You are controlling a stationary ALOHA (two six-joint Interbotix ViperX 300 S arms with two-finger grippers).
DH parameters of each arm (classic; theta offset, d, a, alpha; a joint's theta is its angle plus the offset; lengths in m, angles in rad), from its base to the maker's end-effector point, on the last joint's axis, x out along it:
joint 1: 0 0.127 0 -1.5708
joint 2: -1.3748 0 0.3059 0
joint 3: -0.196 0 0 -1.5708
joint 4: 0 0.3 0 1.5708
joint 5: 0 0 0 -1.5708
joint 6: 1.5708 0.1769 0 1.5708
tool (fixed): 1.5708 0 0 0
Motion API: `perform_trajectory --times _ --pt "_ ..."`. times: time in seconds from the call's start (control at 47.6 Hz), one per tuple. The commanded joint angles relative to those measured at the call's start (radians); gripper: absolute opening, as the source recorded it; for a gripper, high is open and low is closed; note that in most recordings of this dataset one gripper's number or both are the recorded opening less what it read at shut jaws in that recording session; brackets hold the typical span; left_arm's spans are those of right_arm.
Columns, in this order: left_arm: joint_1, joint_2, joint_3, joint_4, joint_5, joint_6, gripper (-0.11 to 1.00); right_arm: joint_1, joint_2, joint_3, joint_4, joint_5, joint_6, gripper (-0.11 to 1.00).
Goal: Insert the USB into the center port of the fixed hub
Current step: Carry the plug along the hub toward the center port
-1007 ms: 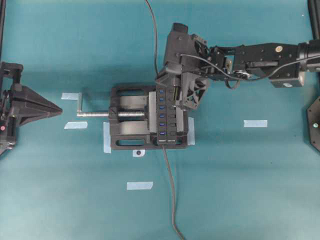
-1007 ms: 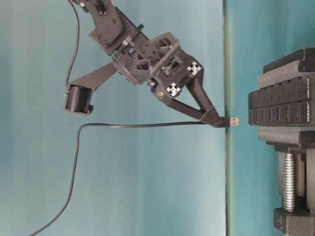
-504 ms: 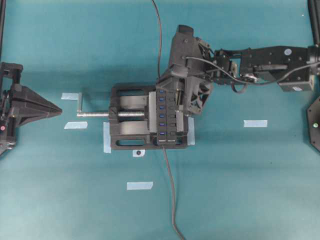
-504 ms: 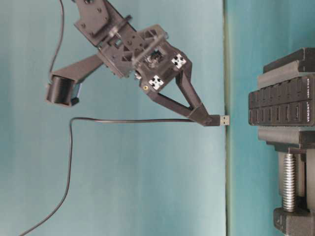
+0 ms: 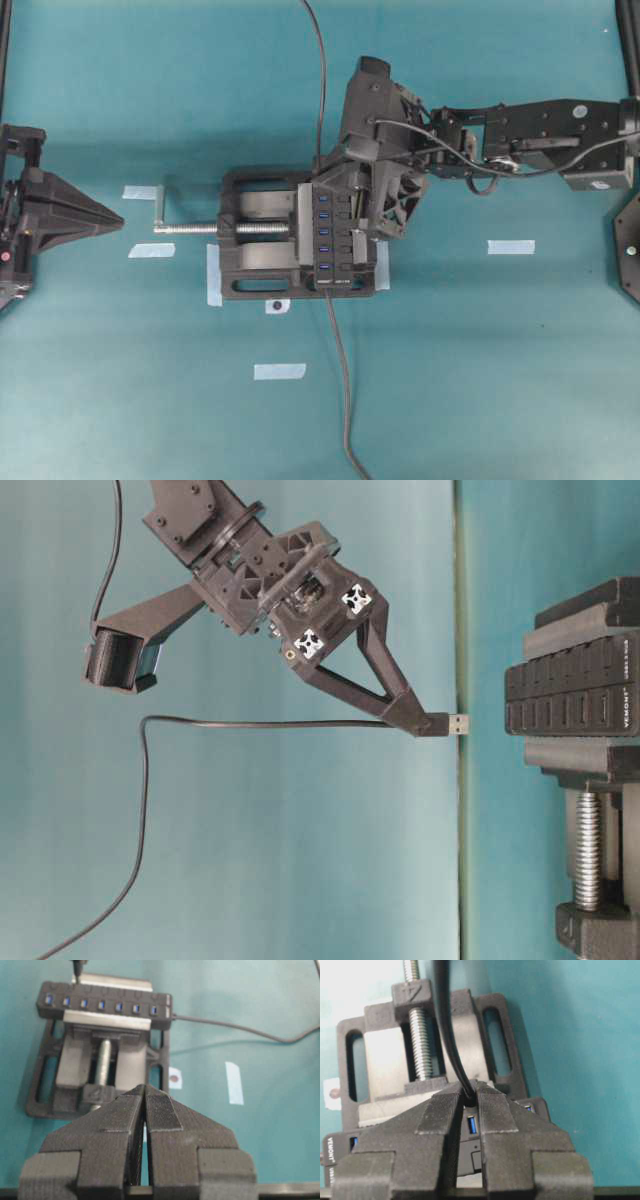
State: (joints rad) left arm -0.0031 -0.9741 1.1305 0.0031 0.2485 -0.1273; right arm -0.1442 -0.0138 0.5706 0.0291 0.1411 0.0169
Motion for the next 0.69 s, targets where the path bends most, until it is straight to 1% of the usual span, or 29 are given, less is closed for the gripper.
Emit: perform_trajectory --times 0.0,0.672 --pt "0.0 0.006 -0.011 0.002 -0.003 -0.003 0.02 0.003 -0.029 -0.006 -0.002 -0.005 0.009 0.09" --pt "0.0 0.006 -0.009 0.002 -0.006 -0.005 0.02 0.02 -0.026 -0.002 0.0 -0.005 0.014 0.09"
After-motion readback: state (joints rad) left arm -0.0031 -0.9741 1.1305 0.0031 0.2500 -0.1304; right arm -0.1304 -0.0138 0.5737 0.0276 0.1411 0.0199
